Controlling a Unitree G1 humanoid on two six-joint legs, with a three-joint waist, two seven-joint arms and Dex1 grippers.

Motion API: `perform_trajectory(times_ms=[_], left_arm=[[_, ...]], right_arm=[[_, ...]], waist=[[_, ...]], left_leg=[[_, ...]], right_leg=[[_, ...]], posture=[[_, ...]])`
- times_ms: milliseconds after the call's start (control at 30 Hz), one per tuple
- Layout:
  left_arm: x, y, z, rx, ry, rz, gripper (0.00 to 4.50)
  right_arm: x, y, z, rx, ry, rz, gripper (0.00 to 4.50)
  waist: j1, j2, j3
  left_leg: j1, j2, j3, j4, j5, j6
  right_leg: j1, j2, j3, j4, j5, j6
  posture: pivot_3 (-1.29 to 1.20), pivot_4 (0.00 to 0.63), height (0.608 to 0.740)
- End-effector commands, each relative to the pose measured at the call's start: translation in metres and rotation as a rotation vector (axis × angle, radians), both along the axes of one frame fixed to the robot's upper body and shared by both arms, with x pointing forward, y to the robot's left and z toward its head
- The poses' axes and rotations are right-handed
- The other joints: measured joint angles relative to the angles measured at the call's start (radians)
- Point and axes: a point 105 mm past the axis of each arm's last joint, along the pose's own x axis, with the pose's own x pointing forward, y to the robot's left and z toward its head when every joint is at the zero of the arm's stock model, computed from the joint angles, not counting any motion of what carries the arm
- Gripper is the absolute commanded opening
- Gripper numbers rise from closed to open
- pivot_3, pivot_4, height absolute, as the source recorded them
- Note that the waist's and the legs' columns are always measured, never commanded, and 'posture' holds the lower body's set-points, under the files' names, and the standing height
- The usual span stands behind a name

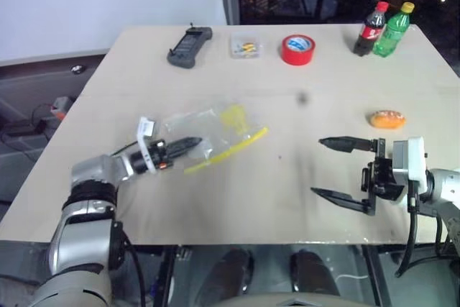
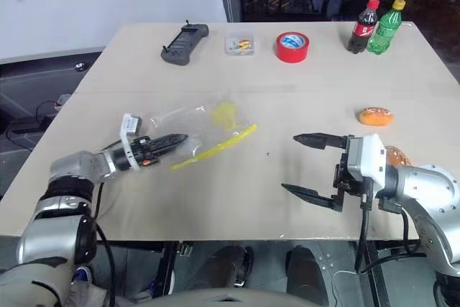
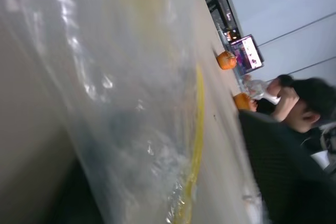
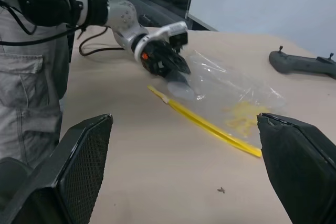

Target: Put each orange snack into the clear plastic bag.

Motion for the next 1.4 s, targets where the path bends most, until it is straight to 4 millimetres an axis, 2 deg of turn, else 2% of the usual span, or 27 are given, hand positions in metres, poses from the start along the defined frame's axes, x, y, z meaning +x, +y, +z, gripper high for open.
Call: perform_trajectory(times_ms=[33,133,167,333,433,500,567,767,967,1000,1033,1067,1100,1200,1267,1300,1333,1400], left_arm=[[-0.005,-0.007,-0.019,0.0,0.129,-0.003,1.42],[-0.004,-0.014,-0.008,-0.075,0.139,-0.02,0.16],[-0.002,-0.015,-0.002,-0.115,0.137,-0.012,0.03],[-0.009,-0.029,0.041,-0.308,0.123,-0.095,0.03],[-0.009,-0.037,0.066,-0.378,0.093,-0.11,0.03],[-0.012,-0.043,0.077,-0.397,0.07,-0.124,0.03],[-0.016,-0.05,0.089,-0.41,0.041,-0.147,0.03],[-0.019,-0.057,0.105,-0.414,-0.008,-0.145,0.03],[-0.024,-0.059,0.114,-0.41,-0.04,-0.159,0.03],[-0.024,-0.058,0.115,-0.409,-0.043,-0.159,0.0],[-0.025,-0.058,0.116,-0.409,-0.045,-0.159,0.0],[-0.026,-0.057,0.117,-0.408,-0.047,-0.159,0.0],[-0.026,-0.057,0.118,-0.407,-0.049,-0.158,0.0],[-0.028,-0.057,0.12,-0.396,-0.057,-0.159,0.0],[-0.029,-0.057,0.122,-0.382,-0.073,-0.156,0.0],[-0.028,-0.058,0.122,-0.361,-0.088,-0.143,0.0],[-0.028,-0.059,0.122,-0.344,-0.099,-0.134,0.0],[-0.029,-0.061,0.122,-0.317,-0.124,-0.121,0.0]], right_arm=[[-0.005,0.003,0.009,0.0,-0.055,0.004,4.5],[-0.004,0.004,0.008,-0.003,-0.065,-0.013,4.5],[-0.002,0.005,0.007,-0.014,-0.087,-0.031,4.5],[0.011,0.014,-0.003,-0.146,-0.255,-0.139,4.5],[0.031,0.022,-0.015,-0.254,-0.37,-0.247,4.5],[0.041,0.031,-0.019,-0.282,-0.412,-0.267,4.5],[0.058,0.041,-0.019,-0.311,-0.491,-0.322,4.5],[0.098,0.069,-0.006,-0.326,-0.701,-0.404,4.5],[0.119,0.085,-0.003,-0.316,-0.788,-0.426,4.5],[0.121,0.086,-0.003,-0.309,-0.785,-0.425,4.01],[0.122,0.086,-0.005,-0.307,-0.781,-0.418,3.87],[0.123,0.087,-0.006,-0.304,-0.776,-0.407,3.42],[0.122,0.087,-0.007,-0.295,-0.768,-0.403,2.78],[0.123,0.087,-0.007,-0.282,-0.755,-0.395,1.51],[0.125,0.086,-0.006,-0.281,-0.754,-0.397,1.0],[0.126,0.085,-0.005,-0.278,-0.752,-0.403,0.43],[0.128,0.083,-0.003,-0.276,-0.748,-0.409,0.15],[0.13,0.08,-0.001,-0.277,-0.744,-0.419,0.06]], waist=[[0.0,0.0,0.0],[0.002,0.004,-0.004],[0.002,0.005,-0.004],[-0.003,0.003,-0.003],[-0.005,-0.003,0.0],[-0.009,-0.004,0.0],[-0.022,-0.008,0.002],[-0.031,-0.009,0.002],[-0.029,-0.009,0.002],[-0.029,-0.009,0.002],[-0.03,-0.009,0.002],[-0.03,-0.009,0.002],[-0.03,-0.009,0.002],[-0.034,-0.009,0.002],[-0.035,-0.009,0.002],[-0.035,-0.009,0.002],[-0.035,-0.009,0.002],[-0.035,-0.009,0.002]], left_leg=[[0.0,0.0,0.0,0.0,0.0,0.0],[0.001,0.0,0.0,0.0,0.0,0.0],[0.001,0.0,0.0,0.0,0.0,0.0],[0.001,0.0,-0.001,0.0,0.001,-0.001],[-0.002,0.001,-0.001,0.0,0.004,-0.006],[-0.004,0.001,-0.001,0.001,0.004,-0.007],[-0.004,0.001,-0.001,0.0,0.004,-0.007],[-0.004,0.002,-0.001,0.0,0.005,-0.008],[-0.004,0.002,-0.001,-0.001,0.005,-0.009],[-0.004,0.002,-0.001,-0.001,0.005,-0.009],[-0.004,0.002,-0.001,-0.001,0.005,-0.009],[-0.004,0.002,-0.001,-0.001,0.005,-0.009],[-0.004,0.002,-0.001,-0.001,0.005,-0.009],[-0.004,0.002,-0.001,-0.001,0.005,-0.009],[-0.004,0.002,-0.001,-0.001,0.005,-0.009],[-0.004,0.002,-0.001,-0.001,0.005,-0.009],[-0.004,0.002,-0.001,-0.001,0.005,-0.009],[-0.004,0.002,-0.001,-0.001,0.005,-0.009]], right_leg=[[0.0,0.0,0.0,0.0,0.0,0.0],[0.0,0.0,0.0,0.001,0.0,0.0],[0.0,0.0,0.0,0.001,0.0,0.0],[0.0,0.002,0.0,0.002,0.0,0.0],[-0.004,0.003,0.001,0.002,0.0,0.0],[-0.006,0.004,0.001,0.002,0.0,0.0],[-0.006,0.004,0.001,0.002,0.0,0.0],[-0.007,0.004,0.001,0.003,0.0,-0.001],[-0.008,0.004,0.002,0.002,0.0,-0.001],[-0.008,0.004,0.002,0.002,0.0,-0.001],[-0.008,0.004,0.002,0.002,0.0,-0.001],[-0.008,0.004,0.002,0.002,0.0,-0.001],[-0.008,0.004,0.002,0.002,0.0,-0.001],[-0.008,0.005,0.002,0.002,0.0,-0.001],[-0.008,0.005,0.003,0.002,0.0,-0.001],[-0.008,0.005,0.003,0.002,0.0,-0.001],[-0.008,0.005,0.003,0.002,0.0,-0.001],[-0.008,0.005,0.003,0.002,0.0,-0.001]], posture=[[0.0,0.15,0.74],[0.0,0.15,0.74],[0.0,0.15,0.74],[0.0,0.15,0.74],[0.0,0.15,0.74],[0.0,0.15,0.74],[0.0,0.15,0.74],[0.0,0.15,0.74],[0.0,0.15,0.74],[0.0,0.15,0.74],[0.0,0.15,0.74],[0.0,0.15,0.74],[0.0,0.15,0.74],[0.0,0.15,0.74],[0.0,0.15,0.74],[0.0,0.15,0.74],[0.0,0.15,0.74],[0.0,0.15,0.74]])
